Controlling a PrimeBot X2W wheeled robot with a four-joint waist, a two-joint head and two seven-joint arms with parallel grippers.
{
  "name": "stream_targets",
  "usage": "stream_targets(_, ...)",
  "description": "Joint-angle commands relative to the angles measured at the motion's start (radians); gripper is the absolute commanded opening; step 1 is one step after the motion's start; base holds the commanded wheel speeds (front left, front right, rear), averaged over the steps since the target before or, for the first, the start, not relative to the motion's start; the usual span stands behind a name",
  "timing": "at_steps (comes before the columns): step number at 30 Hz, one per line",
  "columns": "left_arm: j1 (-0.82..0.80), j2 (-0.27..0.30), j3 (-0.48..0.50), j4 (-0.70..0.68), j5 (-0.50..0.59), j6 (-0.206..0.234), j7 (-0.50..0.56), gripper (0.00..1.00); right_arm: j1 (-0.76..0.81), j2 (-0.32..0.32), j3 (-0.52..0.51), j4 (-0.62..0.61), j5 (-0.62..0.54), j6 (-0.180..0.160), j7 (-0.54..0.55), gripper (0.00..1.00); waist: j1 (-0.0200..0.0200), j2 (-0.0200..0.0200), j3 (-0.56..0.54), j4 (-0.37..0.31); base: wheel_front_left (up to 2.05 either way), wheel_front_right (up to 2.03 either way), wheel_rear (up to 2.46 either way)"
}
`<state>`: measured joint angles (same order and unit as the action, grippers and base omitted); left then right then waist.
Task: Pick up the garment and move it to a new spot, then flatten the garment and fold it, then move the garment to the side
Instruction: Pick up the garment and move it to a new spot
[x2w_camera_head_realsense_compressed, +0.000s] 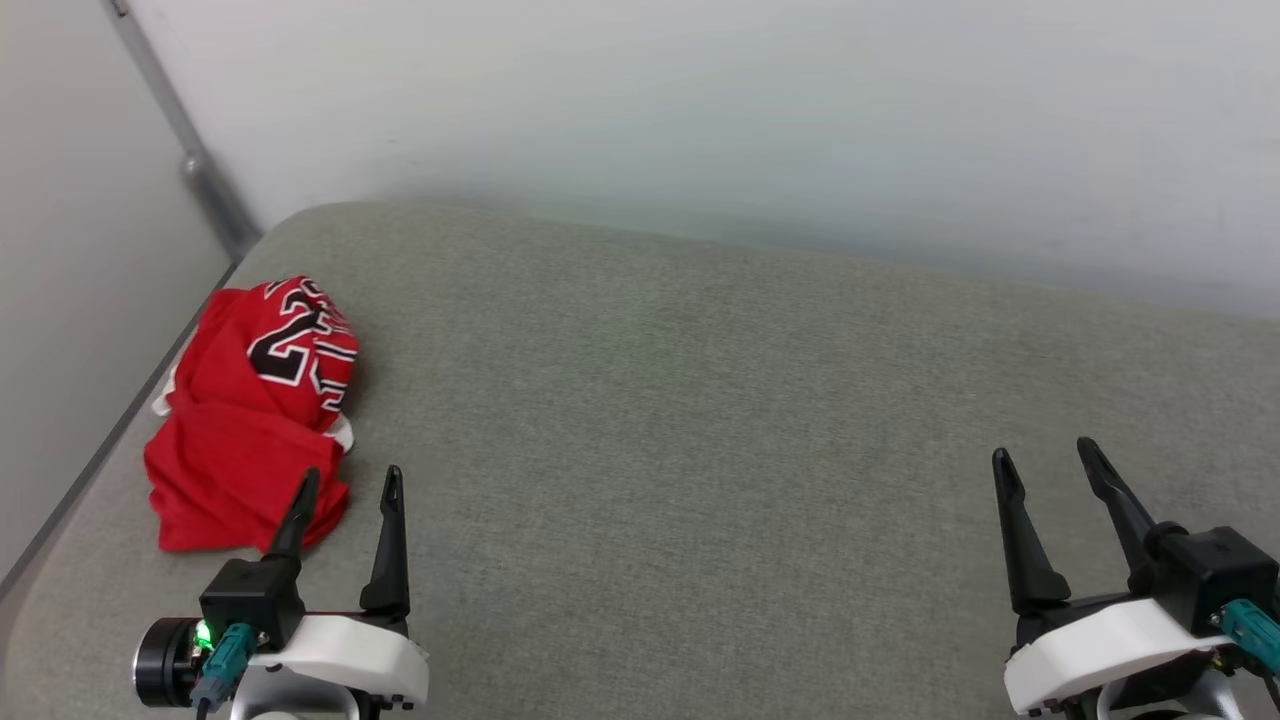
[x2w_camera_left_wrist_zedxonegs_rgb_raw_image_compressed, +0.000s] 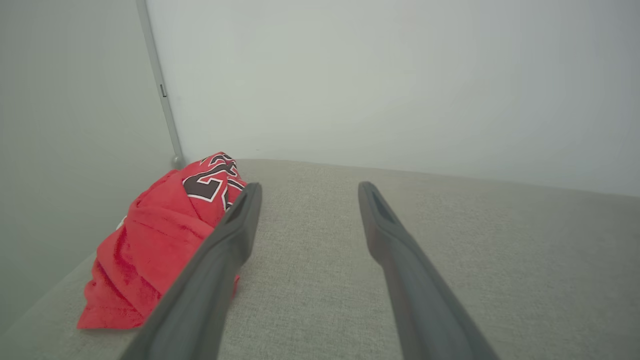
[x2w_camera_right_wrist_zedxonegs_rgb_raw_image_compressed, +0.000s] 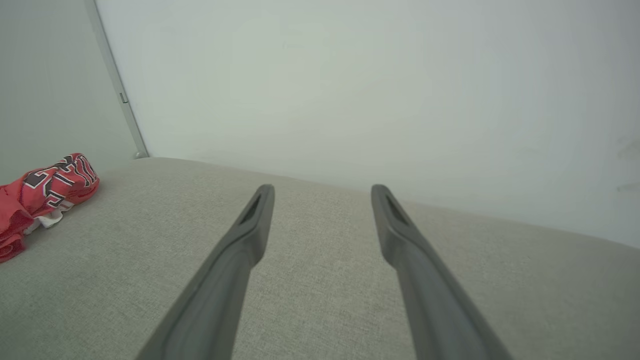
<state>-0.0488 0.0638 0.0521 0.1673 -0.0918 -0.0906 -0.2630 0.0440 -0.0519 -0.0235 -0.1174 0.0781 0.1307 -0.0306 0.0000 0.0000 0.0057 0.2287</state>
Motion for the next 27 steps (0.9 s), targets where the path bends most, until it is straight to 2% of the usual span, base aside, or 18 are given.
stream_targets(1, 0.000, -0.001, 0.006, -0.002, 0.005, 0.002, -0.003, 1.00, 0.000, 0.003, 0.004, -0.005, 0.000, 0.000, 0.003, 1.00, 0.0000, 0.0000, 0.000, 0.051, 0.00, 0.00, 0.00)
stream_targets(14, 0.009, -0.007, 0.042, -0.004, 0.017, 0.003, -0.003, 1.00, -0.023, 0.002, 0.062, -0.023, -0.028, 0.000, 0.008, 1.00, 0.0000, 0.0000, 0.009, 0.220, 0.00, 0.00, 0.00)
stream_targets(21, 0.012, -0.008, 0.050, 0.002, 0.021, -0.003, -0.003, 1.00, -0.032, 0.002, 0.072, -0.013, -0.024, 0.000, 0.004, 1.00, 0.0000, 0.0000, 0.020, 0.268, 0.00, 0.00, 0.00)
stream_targets(27, -0.009, -0.005, 0.059, 0.007, 0.027, -0.010, -0.003, 1.00, -0.044, 0.002, 0.070, -0.010, -0.027, 0.000, 0.000, 1.00, 0.0000, 0.0000, 0.034, 0.281, 0.00, 0.00, 0.00)
